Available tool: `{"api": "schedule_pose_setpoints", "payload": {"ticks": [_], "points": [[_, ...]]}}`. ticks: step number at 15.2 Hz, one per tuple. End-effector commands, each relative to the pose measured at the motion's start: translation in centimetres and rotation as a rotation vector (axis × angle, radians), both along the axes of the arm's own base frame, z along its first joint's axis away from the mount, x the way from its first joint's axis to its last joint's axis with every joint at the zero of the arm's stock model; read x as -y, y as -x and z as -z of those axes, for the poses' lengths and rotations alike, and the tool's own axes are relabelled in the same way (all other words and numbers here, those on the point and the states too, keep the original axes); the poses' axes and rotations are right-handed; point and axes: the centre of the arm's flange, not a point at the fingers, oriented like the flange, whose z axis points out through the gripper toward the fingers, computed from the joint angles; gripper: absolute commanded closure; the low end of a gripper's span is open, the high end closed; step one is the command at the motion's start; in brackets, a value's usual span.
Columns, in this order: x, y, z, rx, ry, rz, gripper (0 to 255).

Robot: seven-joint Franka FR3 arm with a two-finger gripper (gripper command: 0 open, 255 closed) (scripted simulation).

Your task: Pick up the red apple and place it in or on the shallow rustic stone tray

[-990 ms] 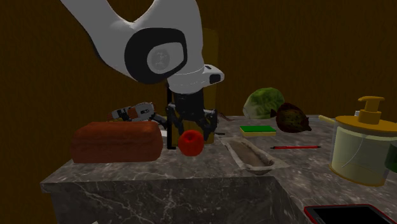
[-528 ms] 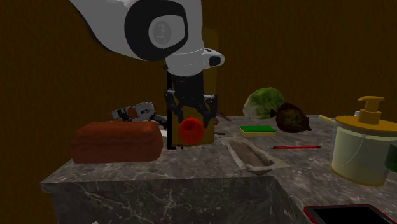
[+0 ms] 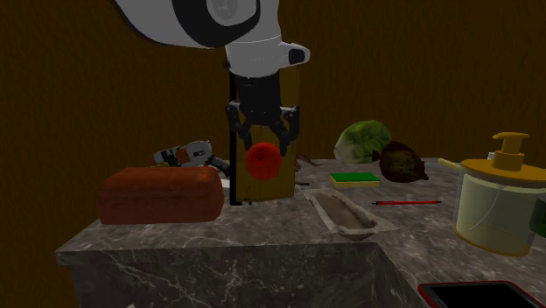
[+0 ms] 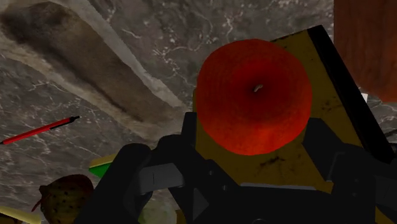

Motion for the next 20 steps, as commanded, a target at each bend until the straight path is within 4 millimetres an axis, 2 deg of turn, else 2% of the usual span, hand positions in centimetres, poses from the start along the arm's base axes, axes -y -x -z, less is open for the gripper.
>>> {"api": "schedule_pose_setpoints", "payload": {"ticks": [1, 13, 14, 20], "points": [[0.1, 0.0, -0.6, 0.0, 0.0, 0.0, 255], [8.6, -13.2, -2.5, 0.0, 0.0, 0.0, 255], [10.0, -15.1, -2.8, 0.0, 0.0, 0.0, 255], [10.0, -15.2, 0.4, 0.0, 0.0, 0.0, 255]]}}
